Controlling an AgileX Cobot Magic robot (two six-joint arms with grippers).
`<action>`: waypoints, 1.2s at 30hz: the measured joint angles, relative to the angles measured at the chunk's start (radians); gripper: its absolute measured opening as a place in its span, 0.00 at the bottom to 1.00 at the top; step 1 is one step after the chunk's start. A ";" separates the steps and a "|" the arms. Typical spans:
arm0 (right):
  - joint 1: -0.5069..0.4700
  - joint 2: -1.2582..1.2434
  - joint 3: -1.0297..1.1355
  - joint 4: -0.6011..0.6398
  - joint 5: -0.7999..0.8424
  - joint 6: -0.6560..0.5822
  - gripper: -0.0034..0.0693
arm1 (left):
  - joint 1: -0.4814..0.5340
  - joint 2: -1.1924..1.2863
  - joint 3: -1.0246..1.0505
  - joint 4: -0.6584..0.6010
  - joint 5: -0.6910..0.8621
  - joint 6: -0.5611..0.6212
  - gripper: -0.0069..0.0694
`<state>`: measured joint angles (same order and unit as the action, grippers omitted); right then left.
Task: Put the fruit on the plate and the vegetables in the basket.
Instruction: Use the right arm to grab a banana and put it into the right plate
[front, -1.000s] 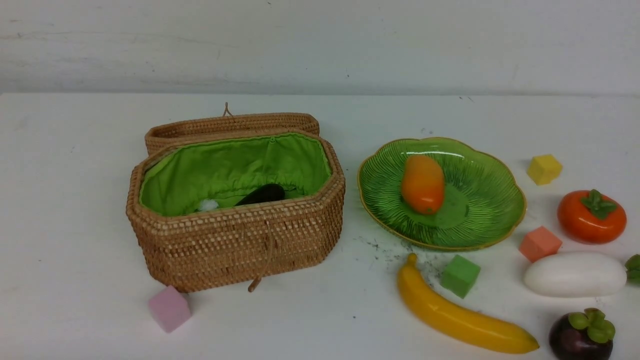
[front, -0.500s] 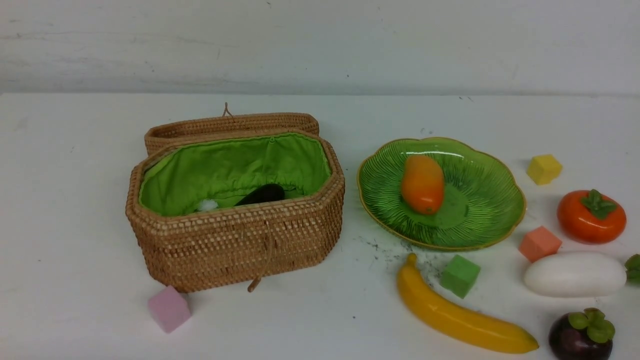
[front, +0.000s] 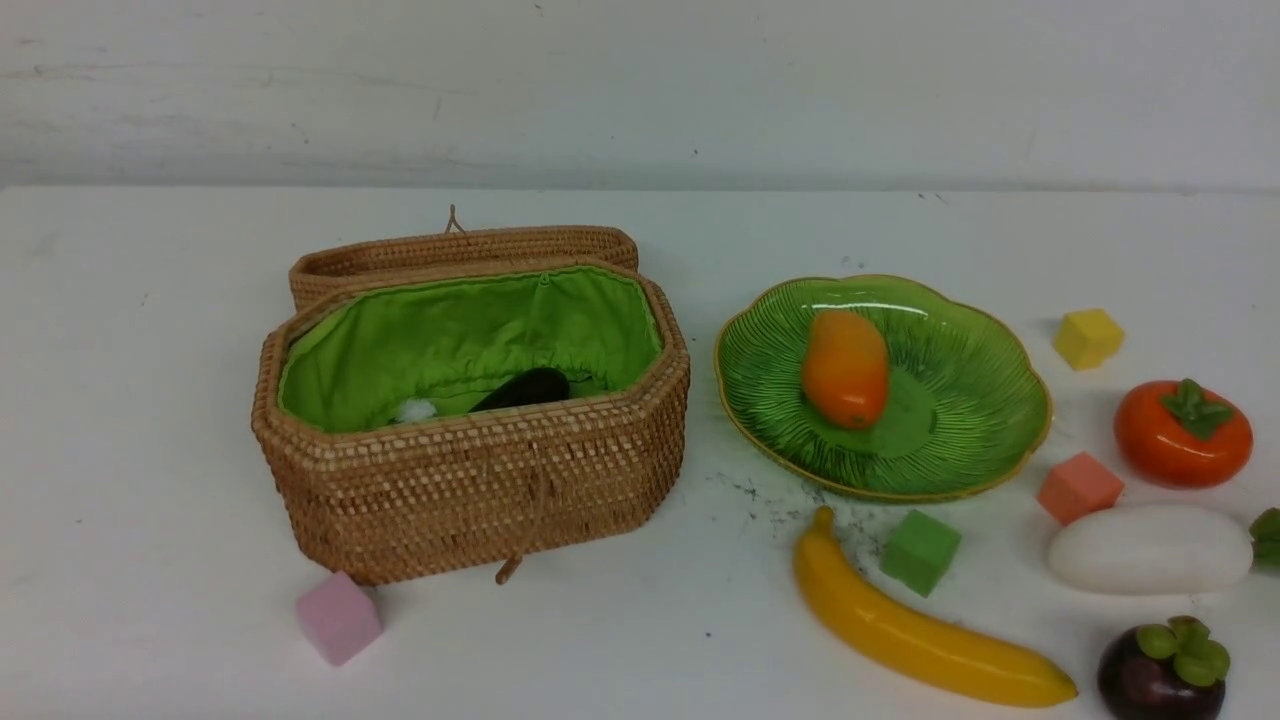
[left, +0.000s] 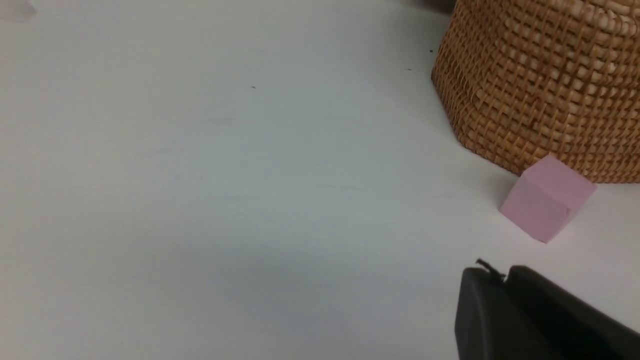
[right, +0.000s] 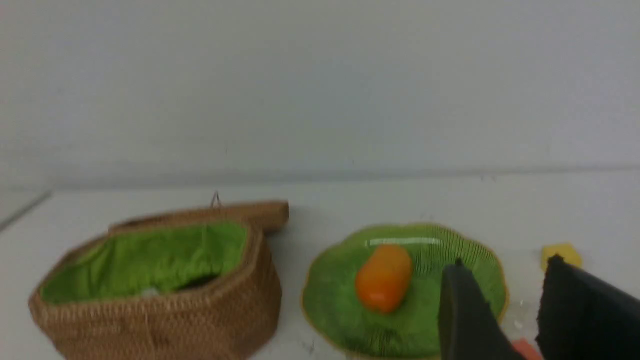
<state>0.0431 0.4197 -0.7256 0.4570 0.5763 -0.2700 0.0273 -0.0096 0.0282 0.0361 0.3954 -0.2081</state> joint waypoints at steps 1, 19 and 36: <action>0.018 0.018 0.003 -0.007 0.016 -0.003 0.38 | 0.000 0.000 0.000 0.000 0.000 0.000 0.15; 0.201 0.565 -0.016 -0.033 0.247 -0.155 0.47 | 0.000 0.000 0.000 0.000 0.000 0.000 0.18; 0.335 1.223 -0.198 -0.258 0.156 -0.402 0.93 | 0.000 0.000 0.000 0.000 0.000 0.000 0.19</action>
<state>0.3781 1.6431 -0.9235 0.1988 0.7322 -0.6724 0.0273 -0.0096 0.0282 0.0361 0.3954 -0.2081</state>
